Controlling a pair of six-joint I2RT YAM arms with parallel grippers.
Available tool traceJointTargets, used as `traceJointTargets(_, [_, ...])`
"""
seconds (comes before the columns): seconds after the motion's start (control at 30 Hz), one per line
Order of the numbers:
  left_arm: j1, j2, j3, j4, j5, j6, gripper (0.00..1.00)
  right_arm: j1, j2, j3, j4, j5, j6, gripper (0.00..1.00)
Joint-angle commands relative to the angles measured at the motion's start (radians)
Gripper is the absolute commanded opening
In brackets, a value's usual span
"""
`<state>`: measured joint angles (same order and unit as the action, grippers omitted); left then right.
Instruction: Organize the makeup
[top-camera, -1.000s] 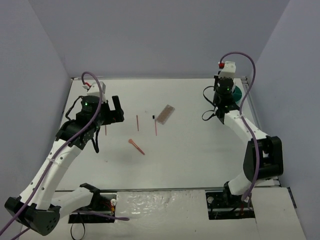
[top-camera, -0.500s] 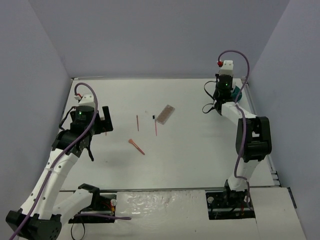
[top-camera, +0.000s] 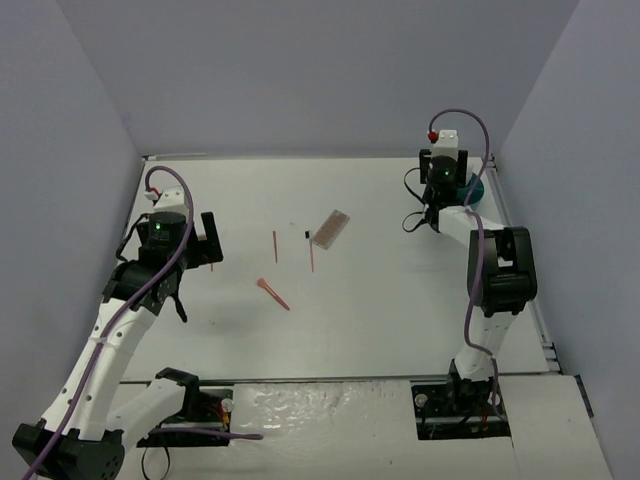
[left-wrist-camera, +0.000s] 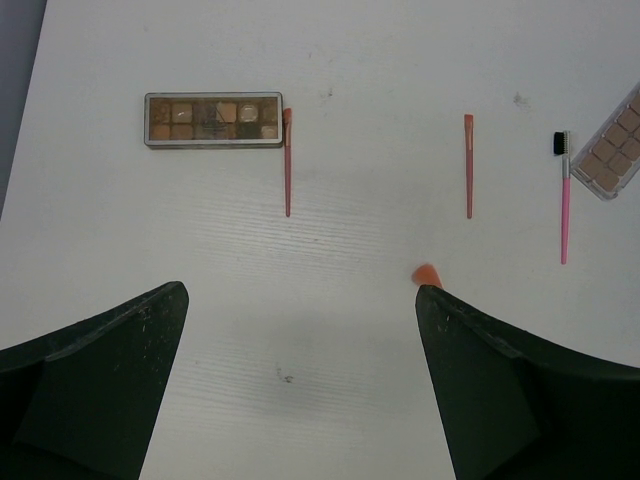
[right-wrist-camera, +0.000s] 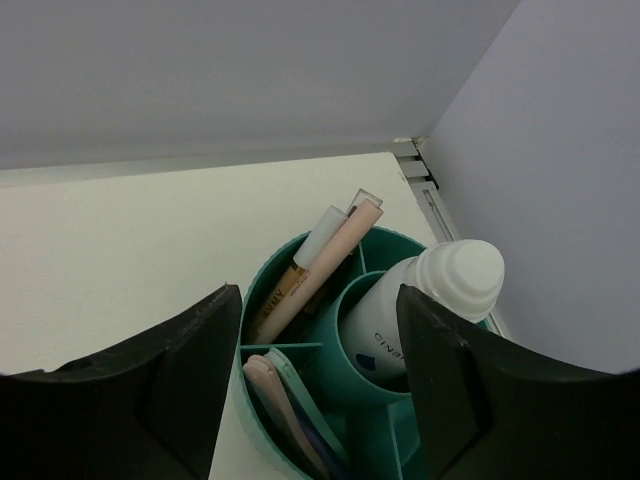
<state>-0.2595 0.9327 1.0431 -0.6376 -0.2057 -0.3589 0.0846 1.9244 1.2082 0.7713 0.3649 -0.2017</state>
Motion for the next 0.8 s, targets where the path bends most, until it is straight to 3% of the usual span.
traceJointTargets(0.0, [0.017, -0.002, 0.015, 0.055, 0.025, -0.004, 0.97, 0.004, -0.159, 0.018, -0.019, -0.051, 0.038, 0.68])
traceJointTargets(0.13, [0.027, 0.018, 0.015, 0.043, 0.045, -0.026, 0.97, 0.016, -0.27, 0.038, -0.156, -0.137, 0.1, 0.74])
traceJointTargets(0.23, [0.029, 0.051, 0.015, 0.023, 0.06, -0.057, 0.97, 0.023, -0.39, 0.03, -0.271, -0.226, 0.198, 0.84])
traceJointTargets(0.47, [0.073, 0.221, 0.019, -0.003, 0.127, -0.088, 0.94, 0.024, -0.629, -0.088, -0.429, -0.468, 0.376, 1.0])
traceJointTargets(0.6, [0.155, 0.314, 0.045, 0.035, 0.19, -0.1, 0.87, 0.023, -0.752, -0.189, -0.445, -0.565, 0.456, 1.0])
traceJointTargets(0.77, [0.213, 0.467, 0.124, 0.071, 0.246, -0.089, 0.71, 0.024, -0.891, -0.286, -0.442, -0.586, 0.493, 1.0])
